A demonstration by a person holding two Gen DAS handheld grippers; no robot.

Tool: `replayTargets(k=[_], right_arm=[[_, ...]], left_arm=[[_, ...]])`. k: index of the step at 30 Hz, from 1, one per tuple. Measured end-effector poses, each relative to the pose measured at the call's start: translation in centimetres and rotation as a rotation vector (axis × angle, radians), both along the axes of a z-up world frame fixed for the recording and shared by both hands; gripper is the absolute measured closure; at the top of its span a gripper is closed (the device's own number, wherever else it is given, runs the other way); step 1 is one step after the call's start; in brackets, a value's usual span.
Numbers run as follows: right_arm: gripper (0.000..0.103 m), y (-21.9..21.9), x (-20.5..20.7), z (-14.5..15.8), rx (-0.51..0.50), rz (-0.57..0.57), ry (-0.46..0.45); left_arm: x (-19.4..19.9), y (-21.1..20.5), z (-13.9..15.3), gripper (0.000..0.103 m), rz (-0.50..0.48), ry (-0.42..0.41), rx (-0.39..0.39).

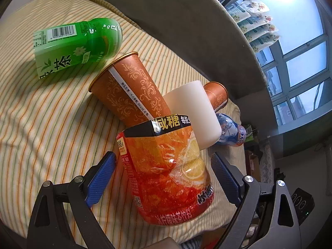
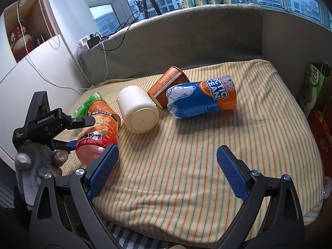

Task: Flip cup upright
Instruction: 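Move the left tool to the standing orange bottle and close on it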

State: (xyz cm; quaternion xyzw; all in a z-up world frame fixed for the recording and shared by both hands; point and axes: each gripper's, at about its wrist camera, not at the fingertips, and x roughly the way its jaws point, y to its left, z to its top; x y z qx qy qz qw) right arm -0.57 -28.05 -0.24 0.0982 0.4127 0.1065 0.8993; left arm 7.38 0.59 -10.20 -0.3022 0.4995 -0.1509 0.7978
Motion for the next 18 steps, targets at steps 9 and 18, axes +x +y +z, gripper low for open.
replayTargets(k=[9, 18], right_arm=[[0.006, -0.38, 0.04, -0.26, 0.002, -0.009, 0.003], [0.006, -0.63, -0.02, -0.34, 0.006, -0.025, 0.000]], left_arm=[[0.35, -0.19, -0.17, 0.018, -0.003, 0.001, 0.010], [0.51, -0.46, -0.04, 0.019, -0.001, -0.010, 0.011]])
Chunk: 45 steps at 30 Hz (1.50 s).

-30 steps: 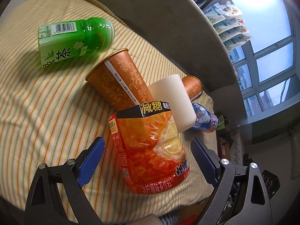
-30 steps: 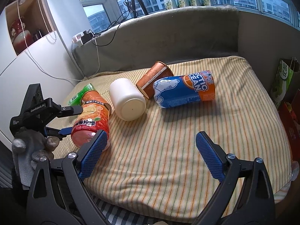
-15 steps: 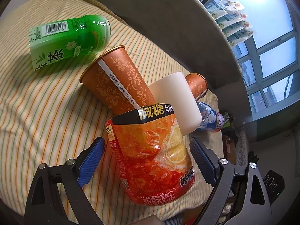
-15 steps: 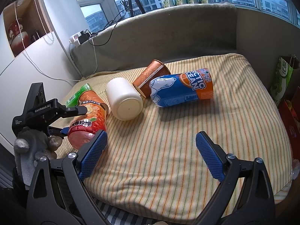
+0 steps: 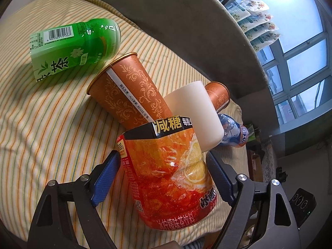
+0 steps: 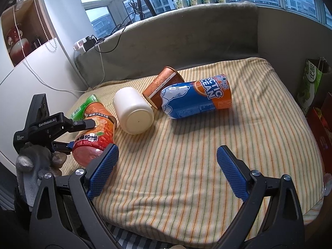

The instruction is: Flip cup upright

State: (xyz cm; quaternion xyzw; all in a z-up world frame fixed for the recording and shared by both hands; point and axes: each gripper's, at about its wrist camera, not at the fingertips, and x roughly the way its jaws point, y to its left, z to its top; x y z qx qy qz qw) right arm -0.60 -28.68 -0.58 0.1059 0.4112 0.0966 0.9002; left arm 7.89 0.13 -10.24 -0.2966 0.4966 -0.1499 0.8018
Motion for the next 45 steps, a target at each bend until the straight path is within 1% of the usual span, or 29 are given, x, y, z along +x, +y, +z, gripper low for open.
replayTargets(k=[1, 3, 6, 9, 10, 12, 13, 16, 18, 19, 22, 25, 27, 28, 31, 33, 34, 36, 38, 39, 40, 43, 45], right_arm=[[0.006, 0.0, 0.0, 0.0, 0.000, -0.001, 0.001], [0.006, 0.0, 0.0, 0.0, 0.001, -0.003, 0.002], [0.006, -0.1, 0.0, 0.0, 0.002, -0.005, 0.001], [0.006, -0.1, 0.1, -0.1, 0.005, -0.007, 0.002], [0.006, -0.1, 0.1, -0.1, 0.005, -0.008, 0.000], [0.006, 0.0, 0.0, 0.0, 0.005, -0.010, -0.006], [0.006, 0.0, -0.1, 0.1, 0.004, -0.011, -0.010], [0.006, 0.1, -0.4, 0.1, -0.001, -0.013, -0.020], [0.006, 0.2, -0.5, 0.0, -0.004, -0.014, -0.018], [0.006, 0.1, -0.5, -0.1, -0.004, -0.015, -0.017], [0.006, -0.2, -0.5, -0.3, 0.000, -0.020, -0.011], [0.006, -0.7, -0.6, -0.4, 0.004, -0.034, -0.008], [0.006, -1.0, -0.6, -0.4, 0.013, -0.041, -0.006], [0.006, -1.1, -0.6, -0.5, 0.018, -0.042, -0.005], [0.006, -1.1, -0.6, -0.6, 0.022, -0.043, -0.002], [0.006, -1.1, -0.6, -0.7, 0.023, -0.040, 0.000], [0.006, -1.0, -0.6, -0.8, 0.025, -0.039, 0.001], [0.006, -0.9, -0.7, -0.8, 0.027, -0.037, 0.004], [0.006, -0.8, -0.8, -0.8, 0.026, -0.037, 0.002], [0.006, -0.8, -0.8, -0.8, 0.026, -0.037, 0.002], [0.006, -0.8, -0.8, -0.7, 0.027, -0.038, 0.001], [0.006, -0.9, -1.0, -0.4, 0.027, -0.042, -0.007], [0.006, -0.9, -1.1, -0.2, 0.025, -0.044, -0.011]], left_arm=[[0.0, 0.0, 0.0, 0.020, 0.000, -0.003, 0.000], [-0.3, 0.1, 0.2, 0.026, -0.004, -0.015, 0.002], [-0.8, -0.3, 0.8, 0.028, -0.025, -0.062, 0.041], [-0.6, -0.6, 0.6, 0.027, -0.047, -0.065, 0.052], [-0.1, -0.5, 0.4, 0.026, -0.058, -0.049, 0.044], [0.7, -0.2, 0.1, 0.021, -0.067, -0.001, 0.017], [1.1, 0.0, -0.2, 0.020, -0.067, 0.031, -0.001], [2.3, -0.2, -0.6, 0.019, -0.107, 0.078, -0.023], [3.2, -0.5, -1.4, 0.019, -0.136, 0.131, -0.064], [3.3, -0.5, -1.6, 0.020, -0.140, 0.137, -0.076], [2.7, -1.0, -0.7, 0.021, -0.155, 0.081, -0.034], [1.7, -1.4, 0.1, 0.022, -0.157, 0.033, -0.015], [0.9, -1.6, 0.6, 0.022, -0.156, -0.017, 0.018], [0.3, -1.7, 1.1, 0.022, -0.151, -0.058, 0.043], [-0.7, -2.3, 2.2, 0.022, -0.139, -0.156, 0.127], [-1.2, -2.9, 2.7, 0.022, -0.134, -0.227, 0.211], [-1.8, -3.3, 3.0, 0.022, -0.127, -0.279, 0.263], [-2.2, -4.0, 3.3, 0.022, -0.132, -0.339, 0.335], [-2.9, -4.9, 3.4, 0.022, -0.130, -0.415, 0.419], [-3.1, -5.4, 3.3, 0.022, -0.134, -0.438, 0.450], [-3.3, -5.7, 3.0, 0.022, -0.144, -0.447, 0.474], [-3.4, -6.2, 2.5, 0.022, -0.150, -0.436, 0.471], [-3.9, -6.7, 2.8, 0.022, -0.160, -0.450, 0.482]])
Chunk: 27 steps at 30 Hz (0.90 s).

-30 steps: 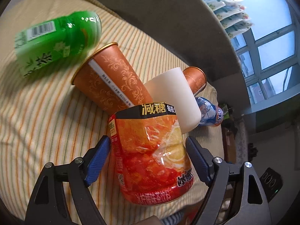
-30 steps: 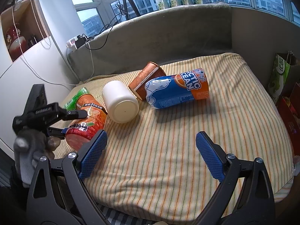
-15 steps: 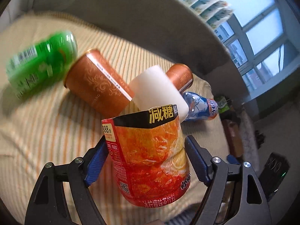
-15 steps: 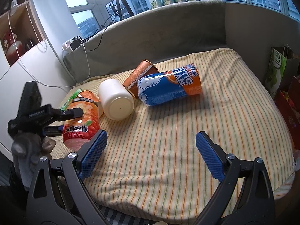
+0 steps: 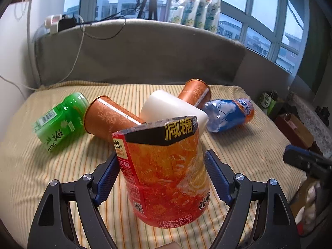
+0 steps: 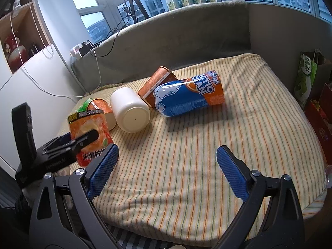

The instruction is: Flip cup upright

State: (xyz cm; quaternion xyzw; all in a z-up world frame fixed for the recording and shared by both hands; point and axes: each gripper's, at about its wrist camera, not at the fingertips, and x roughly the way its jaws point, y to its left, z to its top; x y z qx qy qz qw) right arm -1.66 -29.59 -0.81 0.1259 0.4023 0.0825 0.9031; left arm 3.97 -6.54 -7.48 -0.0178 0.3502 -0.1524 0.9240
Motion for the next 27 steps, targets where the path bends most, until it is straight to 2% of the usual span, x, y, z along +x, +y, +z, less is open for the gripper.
replayTargets(k=[10, 27], right_arm=[[0.006, 0.5, -0.4, 0.4, -0.001, 0.008, -0.011], [0.006, 2.5, -2.2, 1.9, -0.006, 0.060, -0.071]], left_arm=[[-2.0, 0.2, 0.5, 0.021, -0.058, 0.052, -0.034], [-5.1, 0.7, 1.1, 0.020, -0.071, 0.017, -0.032]])
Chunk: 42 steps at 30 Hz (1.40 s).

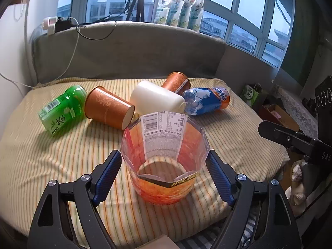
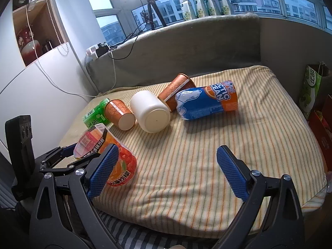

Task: Flip cup upright
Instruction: 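Lower the orange bottle standing onto the bed with the left gripper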

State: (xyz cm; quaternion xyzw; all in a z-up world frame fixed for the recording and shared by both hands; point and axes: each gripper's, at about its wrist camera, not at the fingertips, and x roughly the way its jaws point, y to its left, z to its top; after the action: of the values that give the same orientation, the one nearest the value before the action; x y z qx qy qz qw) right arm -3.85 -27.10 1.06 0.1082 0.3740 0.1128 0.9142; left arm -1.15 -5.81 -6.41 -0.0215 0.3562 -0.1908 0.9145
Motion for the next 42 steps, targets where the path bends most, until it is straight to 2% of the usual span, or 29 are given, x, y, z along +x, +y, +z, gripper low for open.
replayTargets(k=[4, 12, 16, 22, 31, 35, 36, 42], right_arm=[[0.006, 0.4, -0.3, 0.1, 0.005, 0.008, -0.005], [0.006, 0.9, -0.5, 0.3, 0.006, 0.019, -0.020], [0.006, 1.2, -0.9, 0.6, -0.006, 0.016, -0.046], [0.006, 1.7, -1.1, 0.9, -0.023, 0.017, -0.066], [0.006, 2.6, -2.4, 2.1, -0.113, -0.015, -0.165], [0.005, 3.2, -2.8, 2.5, -0.170, -0.033, -0.211], [0.000, 3.3, -2.9, 2.5, -0.184, -0.036, -0.220], [0.000, 4.2, -3.3, 2.7, -0.231, -0.028, -0.255]], left_arm=[[-0.5, 0.6, 0.2, 0.020, 0.019, -0.004, -0.018], [-2.0, 1.6, 0.6, 0.020, 0.034, -0.024, -0.001], [-3.0, 2.6, 1.5, 0.020, 0.065, -0.075, 0.003], [-3.5, 4.1, 2.8, 0.020, 0.133, -0.123, -0.045], [-4.1, 4.1, 4.7, 0.020, 0.200, -0.262, -0.033], [-4.2, 4.1, 5.0, 0.020, 0.220, -0.286, -0.037], [-4.1, 4.0, 5.1, 0.020, 0.223, -0.288, -0.034], [-4.0, 4.0, 5.1, 0.019, 0.227, -0.287, -0.034]])
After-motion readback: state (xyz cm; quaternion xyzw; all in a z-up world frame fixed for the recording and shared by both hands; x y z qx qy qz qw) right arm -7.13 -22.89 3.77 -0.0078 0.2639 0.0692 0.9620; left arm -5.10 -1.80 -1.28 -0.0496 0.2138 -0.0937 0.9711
